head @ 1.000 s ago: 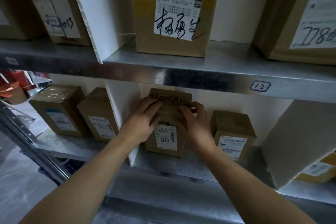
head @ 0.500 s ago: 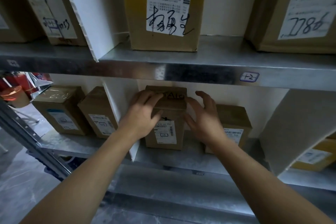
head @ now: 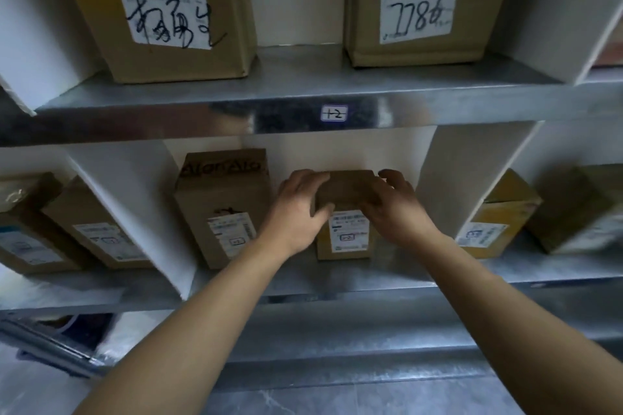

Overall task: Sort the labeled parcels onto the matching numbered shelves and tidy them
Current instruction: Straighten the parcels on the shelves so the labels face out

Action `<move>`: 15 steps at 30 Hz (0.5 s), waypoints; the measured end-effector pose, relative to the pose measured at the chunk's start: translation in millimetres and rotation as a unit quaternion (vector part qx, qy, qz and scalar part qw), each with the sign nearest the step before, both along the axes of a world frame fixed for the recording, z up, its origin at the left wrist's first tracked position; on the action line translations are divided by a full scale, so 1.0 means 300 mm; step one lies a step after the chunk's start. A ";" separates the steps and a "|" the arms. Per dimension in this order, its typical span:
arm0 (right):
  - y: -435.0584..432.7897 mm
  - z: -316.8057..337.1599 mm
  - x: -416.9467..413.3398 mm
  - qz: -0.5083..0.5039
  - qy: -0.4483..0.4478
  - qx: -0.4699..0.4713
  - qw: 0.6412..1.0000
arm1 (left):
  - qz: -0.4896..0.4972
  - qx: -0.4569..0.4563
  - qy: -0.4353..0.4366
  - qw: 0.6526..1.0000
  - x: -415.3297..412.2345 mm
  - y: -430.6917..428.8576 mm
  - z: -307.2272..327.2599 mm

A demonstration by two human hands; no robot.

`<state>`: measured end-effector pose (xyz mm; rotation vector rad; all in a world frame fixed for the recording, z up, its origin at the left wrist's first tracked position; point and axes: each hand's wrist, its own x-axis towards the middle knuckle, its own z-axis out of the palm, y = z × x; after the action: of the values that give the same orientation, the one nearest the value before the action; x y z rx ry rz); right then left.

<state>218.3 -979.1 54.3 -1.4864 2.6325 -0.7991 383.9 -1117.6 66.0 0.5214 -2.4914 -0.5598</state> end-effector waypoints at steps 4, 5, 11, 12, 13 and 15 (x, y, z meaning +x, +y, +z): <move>0.025 -0.042 -0.039 0.010 -0.069 0.019 0.997 | 0.036 0.041 -0.057 0.997 -0.063 -0.010 -0.076; 0.028 -0.050 -0.041 0.013 -0.077 0.011 0.997 | 0.048 0.054 -0.068 0.995 -0.071 -0.018 -0.084; 0.024 -0.087 -0.044 0.025 -0.123 -0.069 0.990 | 0.047 0.116 -0.044 0.991 -0.090 -0.020 -0.105; 0.025 -0.091 -0.045 0.022 -0.130 -0.076 0.988 | 0.041 0.124 -0.035 0.991 -0.092 -0.014 -0.109; 0.027 -0.096 -0.048 0.018 -0.133 -0.085 0.987 | 0.038 0.131 -0.030 0.990 -0.095 -0.010 -0.114; 0.036 -0.106 -0.054 0.012 -0.131 -0.099 0.986 | 0.037 0.131 -0.029 0.990 -0.102 -0.003 -0.121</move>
<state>202.0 -968.1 22.4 -1.3409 2.3966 -1.1939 353.2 -1118.4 29.8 0.7373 -2.4536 -0.8606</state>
